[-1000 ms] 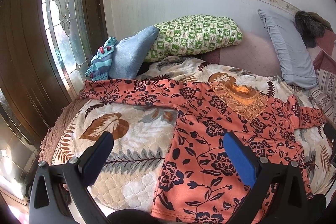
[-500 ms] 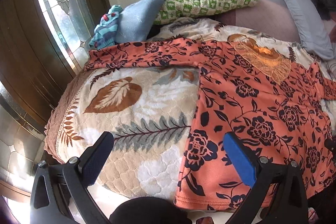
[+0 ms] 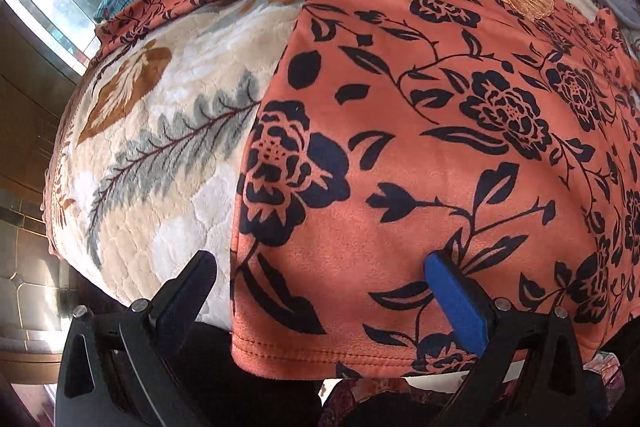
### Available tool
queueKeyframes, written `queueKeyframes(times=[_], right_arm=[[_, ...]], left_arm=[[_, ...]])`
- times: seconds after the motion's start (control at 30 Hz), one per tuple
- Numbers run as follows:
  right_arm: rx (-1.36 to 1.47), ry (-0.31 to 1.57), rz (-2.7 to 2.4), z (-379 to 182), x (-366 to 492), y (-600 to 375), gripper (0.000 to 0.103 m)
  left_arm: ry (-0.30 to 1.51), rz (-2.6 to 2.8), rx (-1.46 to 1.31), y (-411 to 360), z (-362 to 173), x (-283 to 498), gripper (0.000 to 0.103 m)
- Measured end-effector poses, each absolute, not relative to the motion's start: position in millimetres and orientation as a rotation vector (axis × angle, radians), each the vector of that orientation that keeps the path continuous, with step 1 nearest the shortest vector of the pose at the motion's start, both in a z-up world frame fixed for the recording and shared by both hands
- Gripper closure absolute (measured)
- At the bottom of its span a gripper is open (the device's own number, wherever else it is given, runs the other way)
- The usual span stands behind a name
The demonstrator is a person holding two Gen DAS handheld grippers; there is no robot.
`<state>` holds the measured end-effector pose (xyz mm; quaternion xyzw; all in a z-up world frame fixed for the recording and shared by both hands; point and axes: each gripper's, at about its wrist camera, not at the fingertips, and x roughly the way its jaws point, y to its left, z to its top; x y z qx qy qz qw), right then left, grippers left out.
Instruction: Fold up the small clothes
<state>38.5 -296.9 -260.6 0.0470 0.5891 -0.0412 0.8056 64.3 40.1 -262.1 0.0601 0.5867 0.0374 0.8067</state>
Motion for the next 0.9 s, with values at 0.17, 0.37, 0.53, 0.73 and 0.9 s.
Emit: queueKeyframes(times=[0.17,0.37,0.53,0.73,0.9], right_arm=[[0.093,1.281,-0.068,-269,36,-300,0.004],[0.093,1.23,0.002,-248,58,-289,0.005],[0.128,1.137,0.119,-232,109,-265,0.005],[0.092,1.045,0.252,-245,167,-219,0.005],[0.051,0.968,0.329,-261,188,-200,0.021]], left_arm=[[1.277,0.07,0.103,47,-256,64,0.0],[1.157,0.062,-0.054,94,-201,85,0.0],[1.086,0.19,-0.21,177,-177,137,0.0],[1.011,0.422,-0.423,328,-174,217,0.0],[0.994,0.497,-0.658,415,-197,269,0.017]])
